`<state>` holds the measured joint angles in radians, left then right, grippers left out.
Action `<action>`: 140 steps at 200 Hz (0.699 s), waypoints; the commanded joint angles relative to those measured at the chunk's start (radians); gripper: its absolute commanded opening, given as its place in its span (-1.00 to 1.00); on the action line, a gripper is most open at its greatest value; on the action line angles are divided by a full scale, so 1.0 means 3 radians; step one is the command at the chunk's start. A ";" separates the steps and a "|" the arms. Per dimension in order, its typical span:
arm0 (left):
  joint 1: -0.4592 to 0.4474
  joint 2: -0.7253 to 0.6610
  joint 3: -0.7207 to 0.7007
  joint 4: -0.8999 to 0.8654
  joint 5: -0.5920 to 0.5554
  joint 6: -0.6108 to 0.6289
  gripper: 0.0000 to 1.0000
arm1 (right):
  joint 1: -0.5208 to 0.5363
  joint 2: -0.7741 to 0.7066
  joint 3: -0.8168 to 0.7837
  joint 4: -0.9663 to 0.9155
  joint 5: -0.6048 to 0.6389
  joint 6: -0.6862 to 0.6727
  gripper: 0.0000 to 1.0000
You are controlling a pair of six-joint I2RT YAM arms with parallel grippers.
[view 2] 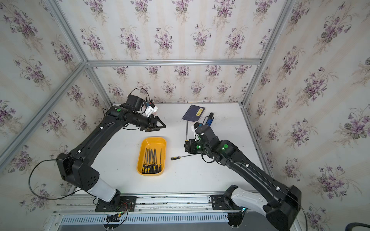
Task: Put the file tool into the storage box
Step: Pick up the file tool from the center of the board.
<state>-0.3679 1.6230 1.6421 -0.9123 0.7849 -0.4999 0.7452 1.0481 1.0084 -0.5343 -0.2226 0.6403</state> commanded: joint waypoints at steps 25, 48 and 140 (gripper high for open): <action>-0.0165 0.0046 0.0018 0.0964 0.0395 -0.0738 0.19 | 0.0087 -0.0107 -0.0129 0.0891 -0.0460 0.0102 -1.00; -0.0229 0.0009 0.0009 0.1194 0.0266 -0.0896 0.20 | 0.0136 -0.0019 -0.0115 0.0827 -0.0446 0.0100 -1.00; -0.0496 0.0256 0.0498 0.0397 -0.0245 -0.0492 0.12 | 0.0215 0.0121 -0.0120 0.0795 -0.0446 0.0095 -1.00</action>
<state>-0.4995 1.6794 1.7363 -0.7147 0.7765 -0.7017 0.8001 1.0786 0.9684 -0.3134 -0.3523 0.6765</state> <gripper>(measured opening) 0.569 0.185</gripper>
